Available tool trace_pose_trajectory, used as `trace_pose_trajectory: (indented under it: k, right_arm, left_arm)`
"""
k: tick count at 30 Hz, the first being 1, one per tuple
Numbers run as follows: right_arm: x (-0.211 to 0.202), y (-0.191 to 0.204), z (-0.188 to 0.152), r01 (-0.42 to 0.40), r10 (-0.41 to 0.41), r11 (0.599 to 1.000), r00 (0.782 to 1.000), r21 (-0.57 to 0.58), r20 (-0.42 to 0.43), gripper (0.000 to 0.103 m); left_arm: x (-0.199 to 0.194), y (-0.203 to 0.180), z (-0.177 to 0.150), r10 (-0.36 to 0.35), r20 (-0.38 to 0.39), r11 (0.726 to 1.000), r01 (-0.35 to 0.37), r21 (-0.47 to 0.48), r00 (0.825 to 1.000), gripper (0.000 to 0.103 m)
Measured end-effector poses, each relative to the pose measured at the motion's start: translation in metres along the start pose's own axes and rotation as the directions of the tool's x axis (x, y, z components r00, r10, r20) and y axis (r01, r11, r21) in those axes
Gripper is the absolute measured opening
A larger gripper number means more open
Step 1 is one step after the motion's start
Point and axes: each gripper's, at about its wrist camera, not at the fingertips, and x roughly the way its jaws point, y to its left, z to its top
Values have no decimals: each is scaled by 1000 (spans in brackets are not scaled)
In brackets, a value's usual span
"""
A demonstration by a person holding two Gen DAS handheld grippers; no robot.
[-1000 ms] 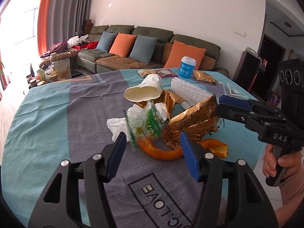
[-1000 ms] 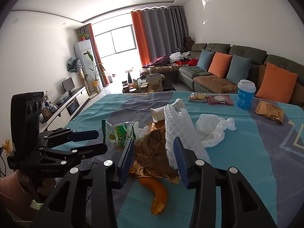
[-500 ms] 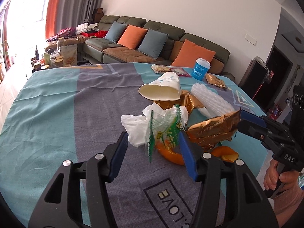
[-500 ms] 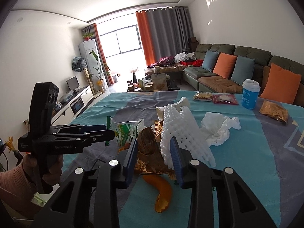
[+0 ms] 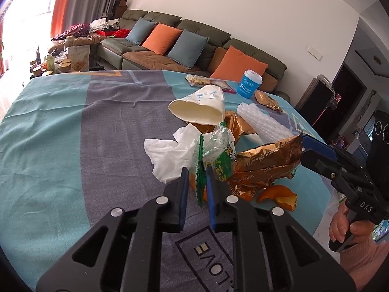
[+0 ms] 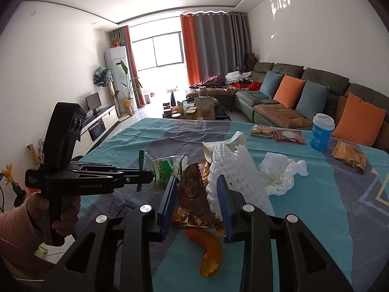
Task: Collect trash
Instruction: 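Grasp the green snack wrapper with the left tool while the right tool grasps the gold foil bag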
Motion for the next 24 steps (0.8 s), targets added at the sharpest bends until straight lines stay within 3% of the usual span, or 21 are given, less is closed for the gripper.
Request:
trace_pose_trajectory:
  k: [8,10,12,16,24]
  right_arm:
    - [0,8,9,6,-6,999,1000,-41,1,32]
    - [4,10,8,12,-13,999,1000,-51,-14,29]
    - [7,10,8,6,-7,999,1000,-47,-23,16]
    - [7,19,10,2,-4,997,1000,-73,-28,3]
    - [-8,29,22,-71,72,995,997,-67,18,1]
  left_arm:
    - [-14,1,0,0,39,1000,0,0,999,14]
    - [-18,1,-1,14,47,1000,-14,3,999,14]
    - [-24,3,-4,22,53,1000,-22,3,998,14]
    - [-40,8,-8,31,75,1000,-30,-8,997,14]
    - [-82,24,-17,63,135,998,-59,-31,989,14]
